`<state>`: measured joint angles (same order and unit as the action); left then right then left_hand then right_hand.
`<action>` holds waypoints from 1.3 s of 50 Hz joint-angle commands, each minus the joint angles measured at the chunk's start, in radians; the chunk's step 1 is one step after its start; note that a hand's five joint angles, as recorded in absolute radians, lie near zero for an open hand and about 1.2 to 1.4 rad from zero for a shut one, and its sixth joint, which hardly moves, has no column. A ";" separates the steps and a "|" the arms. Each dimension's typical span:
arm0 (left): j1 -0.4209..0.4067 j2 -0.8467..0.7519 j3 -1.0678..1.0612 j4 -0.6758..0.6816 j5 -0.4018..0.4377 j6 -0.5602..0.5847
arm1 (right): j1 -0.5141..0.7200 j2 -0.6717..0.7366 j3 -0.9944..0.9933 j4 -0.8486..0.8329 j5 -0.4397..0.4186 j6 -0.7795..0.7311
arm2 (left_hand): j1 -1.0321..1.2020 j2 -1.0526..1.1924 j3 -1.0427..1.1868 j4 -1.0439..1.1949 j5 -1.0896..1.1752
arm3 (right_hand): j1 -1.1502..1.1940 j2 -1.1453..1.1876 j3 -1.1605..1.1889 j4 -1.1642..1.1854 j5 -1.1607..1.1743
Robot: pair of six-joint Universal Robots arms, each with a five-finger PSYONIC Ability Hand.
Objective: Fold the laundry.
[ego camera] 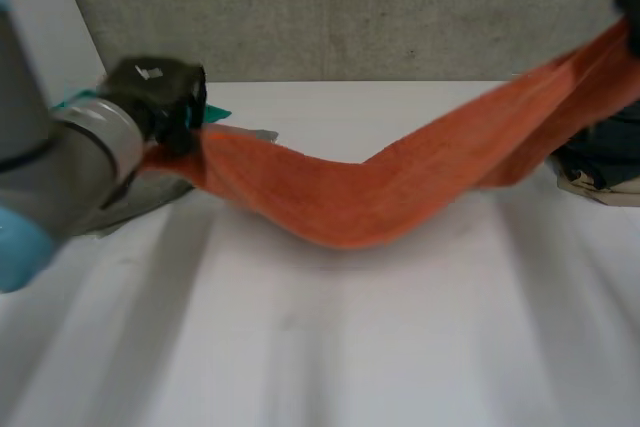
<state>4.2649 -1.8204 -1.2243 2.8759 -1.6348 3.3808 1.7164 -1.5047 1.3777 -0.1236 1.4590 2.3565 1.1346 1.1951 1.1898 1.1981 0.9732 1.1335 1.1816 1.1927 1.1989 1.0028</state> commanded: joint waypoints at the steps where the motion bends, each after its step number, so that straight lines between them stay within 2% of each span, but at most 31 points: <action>1: 0.012 0.225 0.005 -0.061 0.066 0.008 | 0.028 0.090 -0.268 0.039 0.001 0.142 | 0.262 0.201 0.207 0.198 0.249 | 0.263 0.215 0.204 0.197 0.219; 6: 0.015 0.246 0.005 -0.115 0.078 0.008 | 0.080 0.285 -0.411 0.070 0.004 0.204 | 0.262 0.201 0.207 0.198 0.249 | 0.263 0.215 0.204 0.197 0.219; 13: 0.013 0.178 -0.056 -0.126 0.075 0.008 | 0.167 0.584 -0.549 0.056 0.032 0.201 | 0.262 0.201 0.207 0.198 0.249 | 0.263 0.215 0.204 0.197 0.219; 19: 0.013 0.101 -0.104 -0.121 0.070 0.006 | 0.219 0.819 -0.623 -0.042 0.081 0.214 | 0.262 0.201 0.207 0.198 0.249 | 0.219 0.171 0.160 0.153 0.175; 21: 0.015 0.082 -0.106 -0.121 0.070 0.006 | 0.233 0.871 -0.635 -0.082 0.093 0.213 | 0.262 0.201 0.207 0.198 0.249 | -0.293 -0.341 -0.352 -0.358 -0.336; 22: 0.018 0.066 -0.104 -0.122 0.070 0.005 | 0.245 0.914 -0.647 -0.117 0.113 0.211 | 0.262 0.201 0.207 0.198 0.249 | -0.845 -0.893 -0.904 -0.910 -0.889; 23: 0.019 0.061 -0.103 -0.122 0.070 0.005 | 0.252 0.934 -0.655 -0.134 0.127 0.210 | 0.262 0.201 0.207 0.198 0.249 | -0.959 -1.007 -1.018 -1.024 -1.003; 25: 0.023 0.053 -0.100 -0.124 0.069 0.003 | 0.261 0.966 -0.674 -0.159 0.159 0.208 | 0.262 0.201 0.207 0.198 0.249 | -0.959 -1.007 -1.018 -1.024 -1.003; 26: 0.026 0.046 -0.096 -0.127 0.069 0.002 | 0.269 0.972 -0.698 -0.178 0.202 0.208 | 0.262 0.201 0.207 0.198 0.249 | -0.959 -1.007 -1.018 -1.024 -1.003; 29: 0.029 0.047 -0.093 -0.127 0.069 -0.004 | 0.275 0.937 -0.718 -0.173 0.309 0.219 | 0.262 0.201 0.207 0.198 0.249 | -0.959 -1.007 -1.018 -1.024 -1.003; 32: 0.029 0.047 -0.089 -0.126 0.069 -0.006 | 0.275 0.871 -0.698 -0.136 0.362 0.227 | 0.262 0.201 0.207 0.198 0.249 | -0.959 -1.007 -1.018 -1.024 -1.003; 33: 0.029 0.052 -0.086 -0.126 0.067 -0.006 | 0.275 0.823 -0.671 -0.092 0.356 0.224 | 0.262 0.201 0.207 0.198 0.249 | -0.959 -1.007 -1.018 -1.024 -1.003; 36: 0.024 0.065 -0.077 -0.126 0.067 -0.006 | 0.270 0.744 -0.609 -0.004 0.316 0.211 | 0.262 0.201 0.207 0.198 0.249 | -0.959 -1.007 -1.018 -1.024 -1.003; 40: 0.018 0.076 -0.063 -0.126 0.069 -0.006 | 0.246 0.583 -0.440 0.220 0.178 0.169 | 0.262 0.201 0.207 0.198 0.249 | -0.959 -1.007 -1.018 -1.024 -1.003; 42: 0.013 0.076 -0.058 -0.126 0.067 -0.008 | 0.232 0.535 -0.373 0.289 0.137 0.161 | 0.262 0.201 0.207 0.198 0.249 | -0.948 -0.996 -1.007 -1.013 -0.992; 48: 0.003 0.081 -0.052 -0.126 0.064 -0.014 | 0.154 0.399 -0.111 0.470 0.000 0.141 | 0.262 0.201 0.207 0.198 0.249 | -0.584 -0.632 -0.643 -0.649 -0.627; 54: -0.002 0.081 -0.050 -0.127 0.063 -0.015 | 0.091 0.359 0.078 0.408 -0.118 0.130 | 0.262 0.201 0.207 0.198 0.249 | -0.495 -0.543 -0.554 -0.561 -0.539; 59: -0.002 0.081 -0.055 -0.127 0.062 -0.017 | 0.059 0.359 0.226 0.222 -0.209 0.113 | 0.262 0.201 0.207 0.198 0.249 | -0.539 -0.587 -0.598 -0.604 -0.583; 65: -0.002 0.081 -0.060 -0.127 0.062 -0.020 | 0.054 0.376 0.326 0.006 -0.215 0.080 | 0.262 0.201 0.207 0.198 0.249 | -0.536 -0.584 -0.595 -0.602 -0.580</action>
<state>4.2625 -1.7393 -1.2789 2.7488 -1.5723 3.3641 1.7746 -1.1493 1.6071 0.1043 1.2562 2.4671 1.1339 1.1957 1.1898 1.1983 0.9732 0.5355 0.5384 0.5384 0.5396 0.3543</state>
